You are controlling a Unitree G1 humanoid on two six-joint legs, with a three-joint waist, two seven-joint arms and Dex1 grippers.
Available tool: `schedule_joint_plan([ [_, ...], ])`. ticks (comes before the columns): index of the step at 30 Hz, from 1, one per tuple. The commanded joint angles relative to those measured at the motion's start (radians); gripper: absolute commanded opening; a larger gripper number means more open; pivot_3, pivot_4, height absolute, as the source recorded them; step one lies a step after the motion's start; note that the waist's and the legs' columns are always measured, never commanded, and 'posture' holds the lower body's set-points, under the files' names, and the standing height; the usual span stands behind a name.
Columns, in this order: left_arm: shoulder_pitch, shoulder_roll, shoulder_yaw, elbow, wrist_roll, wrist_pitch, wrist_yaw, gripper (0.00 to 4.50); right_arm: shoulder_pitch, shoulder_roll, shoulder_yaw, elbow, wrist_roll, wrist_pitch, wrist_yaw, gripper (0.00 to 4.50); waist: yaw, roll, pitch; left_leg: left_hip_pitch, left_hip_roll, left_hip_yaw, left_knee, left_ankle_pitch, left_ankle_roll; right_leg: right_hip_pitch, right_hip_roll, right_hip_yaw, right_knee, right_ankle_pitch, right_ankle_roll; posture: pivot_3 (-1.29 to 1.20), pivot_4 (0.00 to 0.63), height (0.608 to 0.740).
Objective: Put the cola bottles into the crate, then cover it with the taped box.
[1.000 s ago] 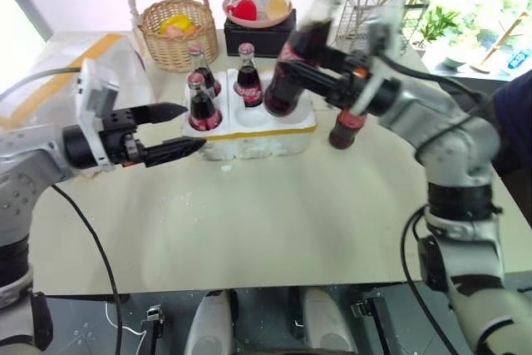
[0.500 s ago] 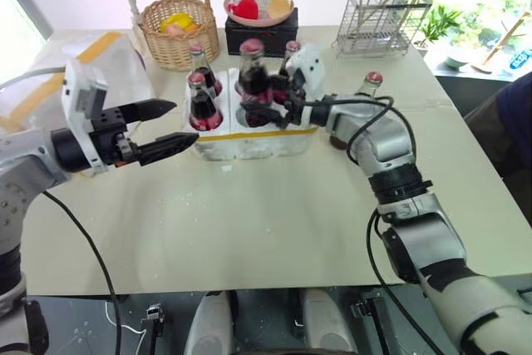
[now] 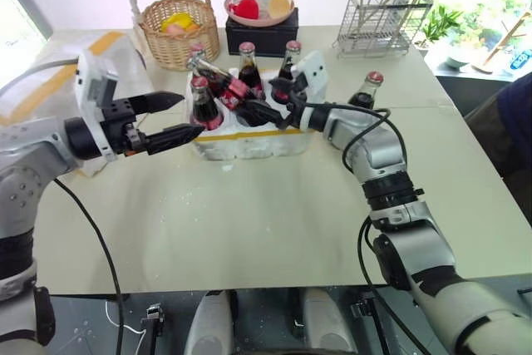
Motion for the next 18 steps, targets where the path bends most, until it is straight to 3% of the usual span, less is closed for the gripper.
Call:
schedule_joint_plan([
  [1,-0.024,0.004,0.006,-0.002,0.009,-0.029,-0.013,4.50,-0.031,-0.014,0.016,-0.057,-0.027,-0.013,0.032,4.44,-0.003,0.000,0.000,0.000,0.000,0.000,0.000,0.000,0.000,0.000,0.000,0.000,0.000,0.000,0.000,0.00,0.150,0.740],
  [8,-0.002,0.002,0.022,-0.019,0.010,-0.033,-0.008,4.50,-0.073,-0.041,0.091,-0.057,-0.096,0.008,0.114,4.44,-0.002,0.000,0.000,0.000,0.000,0.000,0.000,0.000,0.000,0.000,0.000,0.000,0.000,0.000,0.000,0.00,0.150,0.740],
  [18,0.066,-0.010,0.061,-0.068,-0.002,-0.037,0.021,4.50,-0.246,-0.041,0.156,0.017,-0.160,0.089,0.221,4.44,0.000,0.000,0.000,0.000,0.000,0.000,-0.001,0.000,0.000,-0.001,0.000,0.000,0.000,0.000,0.000,0.00,0.150,0.740],
])
